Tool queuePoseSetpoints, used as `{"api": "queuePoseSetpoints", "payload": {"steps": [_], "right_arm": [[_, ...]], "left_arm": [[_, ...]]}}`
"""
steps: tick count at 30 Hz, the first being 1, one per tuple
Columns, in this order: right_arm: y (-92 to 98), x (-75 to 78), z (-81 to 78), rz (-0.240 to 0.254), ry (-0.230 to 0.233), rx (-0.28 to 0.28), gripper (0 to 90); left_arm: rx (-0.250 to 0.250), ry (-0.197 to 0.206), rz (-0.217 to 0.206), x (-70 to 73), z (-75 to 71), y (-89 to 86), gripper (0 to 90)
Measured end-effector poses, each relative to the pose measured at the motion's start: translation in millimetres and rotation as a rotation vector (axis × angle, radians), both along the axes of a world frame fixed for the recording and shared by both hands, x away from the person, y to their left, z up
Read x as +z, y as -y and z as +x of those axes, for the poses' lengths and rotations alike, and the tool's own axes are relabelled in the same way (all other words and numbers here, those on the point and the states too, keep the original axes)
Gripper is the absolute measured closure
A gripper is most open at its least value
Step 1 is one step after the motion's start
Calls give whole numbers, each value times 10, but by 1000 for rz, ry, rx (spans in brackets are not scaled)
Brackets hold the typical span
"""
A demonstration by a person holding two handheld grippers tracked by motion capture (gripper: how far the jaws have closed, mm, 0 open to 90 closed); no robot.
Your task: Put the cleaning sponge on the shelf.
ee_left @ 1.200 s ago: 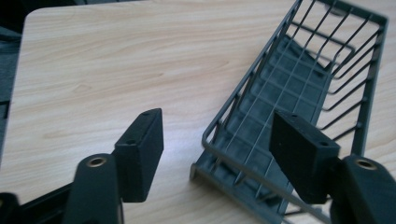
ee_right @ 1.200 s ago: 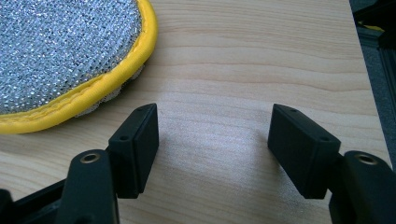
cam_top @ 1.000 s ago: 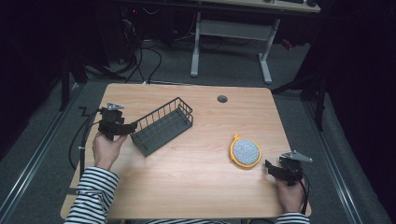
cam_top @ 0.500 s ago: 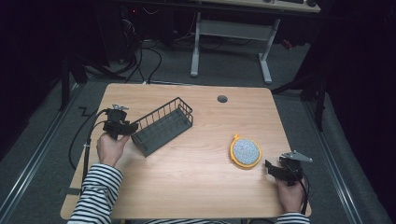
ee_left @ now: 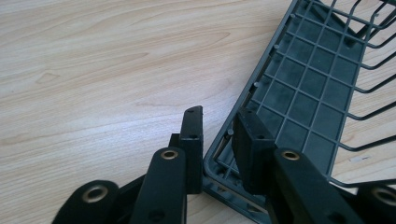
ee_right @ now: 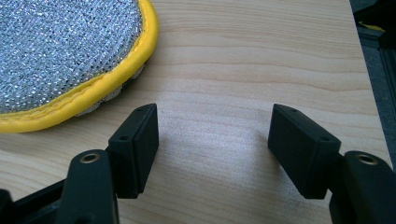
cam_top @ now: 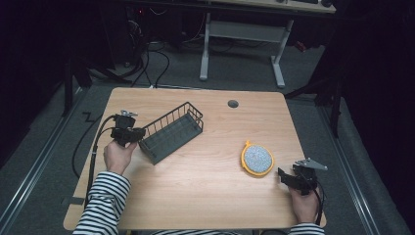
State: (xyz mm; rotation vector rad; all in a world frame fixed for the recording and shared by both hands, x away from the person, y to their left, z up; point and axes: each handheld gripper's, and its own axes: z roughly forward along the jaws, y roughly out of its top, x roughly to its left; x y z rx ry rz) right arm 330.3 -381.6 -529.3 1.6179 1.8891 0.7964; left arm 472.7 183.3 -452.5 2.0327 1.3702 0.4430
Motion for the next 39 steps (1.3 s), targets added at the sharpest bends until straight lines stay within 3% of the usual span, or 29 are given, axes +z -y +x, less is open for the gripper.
{"api": "queuePoseSetpoints", "payload": {"steps": [18,25,31,39], "right_arm": [[1,-2,0,0,4,2,339],[1,0,-1,0,1,1,338],[2,0,-1,1,1,1,338],[3,-2,-1,3,4,2,338]], "left_arm": [[-25,4,-37,-14,-18,152,753],[-41,-4,-62,-16,-6,313,753],[-67,-14,-42,-1,22,469,752],[-97,-17,-62,-4,44,692,752]]}}
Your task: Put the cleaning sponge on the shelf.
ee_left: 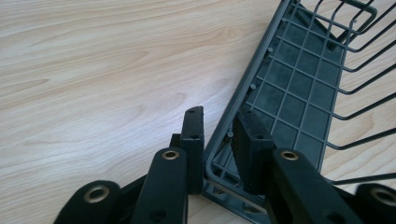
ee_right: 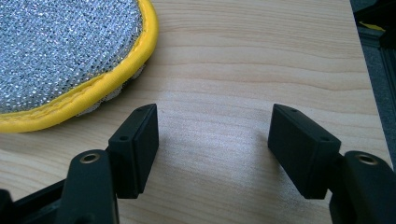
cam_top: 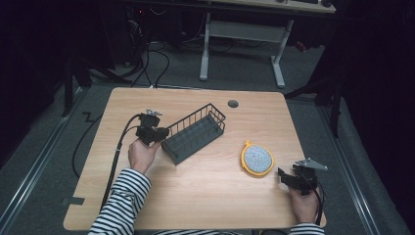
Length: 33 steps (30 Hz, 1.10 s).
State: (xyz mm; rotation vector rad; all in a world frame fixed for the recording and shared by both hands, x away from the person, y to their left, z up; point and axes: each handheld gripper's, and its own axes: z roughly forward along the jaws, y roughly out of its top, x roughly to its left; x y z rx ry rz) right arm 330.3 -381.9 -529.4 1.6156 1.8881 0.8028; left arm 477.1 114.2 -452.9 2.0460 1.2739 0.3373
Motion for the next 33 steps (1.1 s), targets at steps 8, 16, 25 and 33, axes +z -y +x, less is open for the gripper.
{"api": "queuePoseSetpoints", "payload": {"steps": [8,16,25,33], "right_arm": [[2,0,1,0,1,0,340],[2,0,2,0,1,-2,340],[0,0,2,-1,0,-2,338],[-1,1,0,-2,-3,-1,337]], "left_arm": [[14,3,-2,-1,-13,135,750],[-9,4,-6,-3,-33,282,746],[-27,15,-2,-8,-49,374,745],[-49,5,-30,-14,-43,384,684]]}}
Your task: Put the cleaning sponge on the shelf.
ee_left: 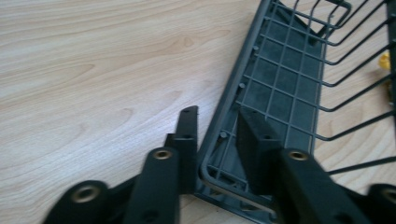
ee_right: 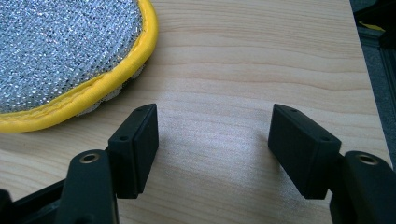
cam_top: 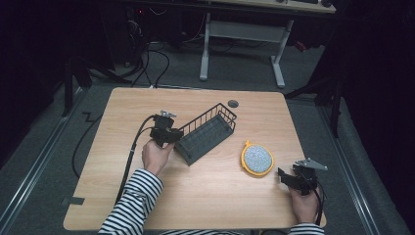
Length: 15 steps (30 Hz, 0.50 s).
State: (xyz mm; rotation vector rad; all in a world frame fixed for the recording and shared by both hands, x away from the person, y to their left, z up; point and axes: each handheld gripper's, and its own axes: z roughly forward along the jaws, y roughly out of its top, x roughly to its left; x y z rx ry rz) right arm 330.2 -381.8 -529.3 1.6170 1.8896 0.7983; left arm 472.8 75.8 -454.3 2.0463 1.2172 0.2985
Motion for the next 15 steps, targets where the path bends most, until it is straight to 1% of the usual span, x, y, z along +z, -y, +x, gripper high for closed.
{"api": "queuePoseSetpoints", "payload": {"steps": [2,3,4,5,9,12,15], "right_arm": [[0,0,0,0,0,0,337],[0,0,0,0,0,0,337],[1,-1,1,1,2,0,337],[0,0,0,0,0,0,337],[-2,-2,0,-1,3,2,336],[0,-2,2,-3,4,5,336],[-3,-2,1,-2,3,3,335]], "left_arm": [[-3,-3,-2,-1,0,0,629],[-4,-2,-6,1,-1,-1,629],[-3,0,-9,7,-2,-6,605],[8,10,-19,27,-7,-20,544],[12,13,-27,64,-23,-62,416],[14,43,-40,119,-75,-125,389],[17,54,-72,160,-132,-211,369]]}}
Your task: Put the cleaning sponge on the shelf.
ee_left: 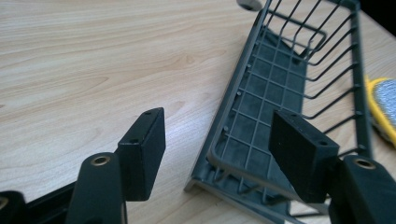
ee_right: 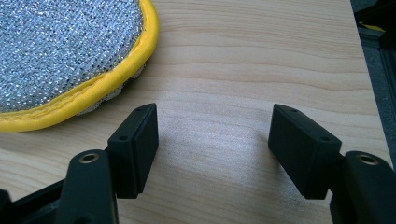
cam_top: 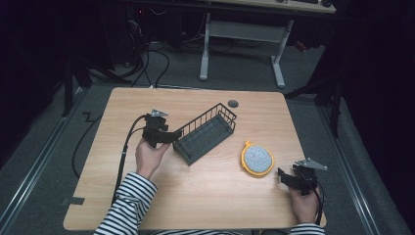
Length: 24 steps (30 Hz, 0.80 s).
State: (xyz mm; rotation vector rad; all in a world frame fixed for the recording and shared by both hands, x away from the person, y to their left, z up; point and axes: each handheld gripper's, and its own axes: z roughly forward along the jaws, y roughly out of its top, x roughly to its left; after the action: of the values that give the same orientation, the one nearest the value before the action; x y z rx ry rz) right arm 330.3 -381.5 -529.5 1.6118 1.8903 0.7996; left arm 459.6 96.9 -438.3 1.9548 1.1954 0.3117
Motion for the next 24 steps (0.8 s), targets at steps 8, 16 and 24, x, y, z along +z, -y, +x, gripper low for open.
{"api": "queuePoseSetpoints", "payload": {"steps": [8,16,24], "right_arm": [[0,0,0,0,0,0,336],[0,0,0,-1,0,1,336],[0,1,0,-1,-1,-1,336]], "left_arm": [[19,26,-21,50,-172,-251,365],[41,39,-26,32,-328,-449,363],[33,36,-18,-85,-471,-517,362]]}}
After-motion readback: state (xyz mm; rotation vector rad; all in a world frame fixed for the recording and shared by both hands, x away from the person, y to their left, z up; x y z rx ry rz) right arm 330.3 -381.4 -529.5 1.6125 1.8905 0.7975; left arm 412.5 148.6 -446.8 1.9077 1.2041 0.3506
